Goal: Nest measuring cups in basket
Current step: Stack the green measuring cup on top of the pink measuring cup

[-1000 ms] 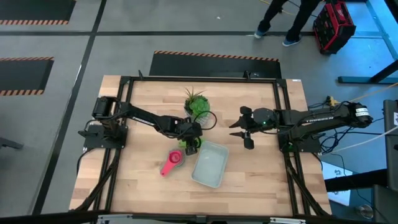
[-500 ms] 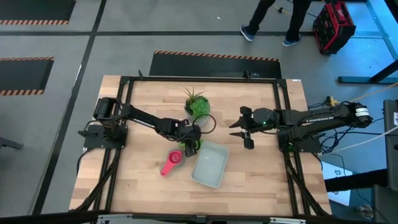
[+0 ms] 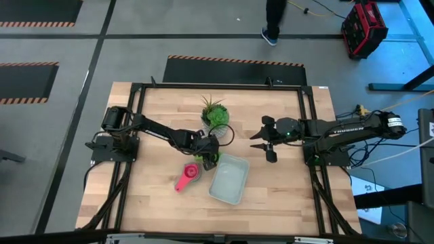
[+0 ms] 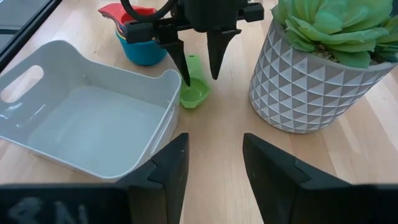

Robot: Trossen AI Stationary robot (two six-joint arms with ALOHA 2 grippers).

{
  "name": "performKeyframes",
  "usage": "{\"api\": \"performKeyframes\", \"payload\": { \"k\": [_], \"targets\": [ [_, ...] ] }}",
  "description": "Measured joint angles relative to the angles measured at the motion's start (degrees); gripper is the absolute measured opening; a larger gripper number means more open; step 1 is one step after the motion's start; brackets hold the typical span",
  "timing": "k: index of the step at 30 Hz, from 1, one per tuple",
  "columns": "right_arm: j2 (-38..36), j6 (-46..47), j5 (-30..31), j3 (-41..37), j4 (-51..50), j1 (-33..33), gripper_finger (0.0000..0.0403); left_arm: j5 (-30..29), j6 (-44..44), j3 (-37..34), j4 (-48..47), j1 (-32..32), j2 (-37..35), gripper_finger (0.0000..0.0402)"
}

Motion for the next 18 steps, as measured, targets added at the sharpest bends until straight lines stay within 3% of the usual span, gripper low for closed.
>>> {"api": "performKeyframes", "payload": {
  "k": [18],
  "targets": [
    [0.0,0.0,0.0,0.0,-0.5,0.0,0.0156,0.6,-2.9,0.1,-1.0,0.0,1.5,0.0109]
  ]
}}
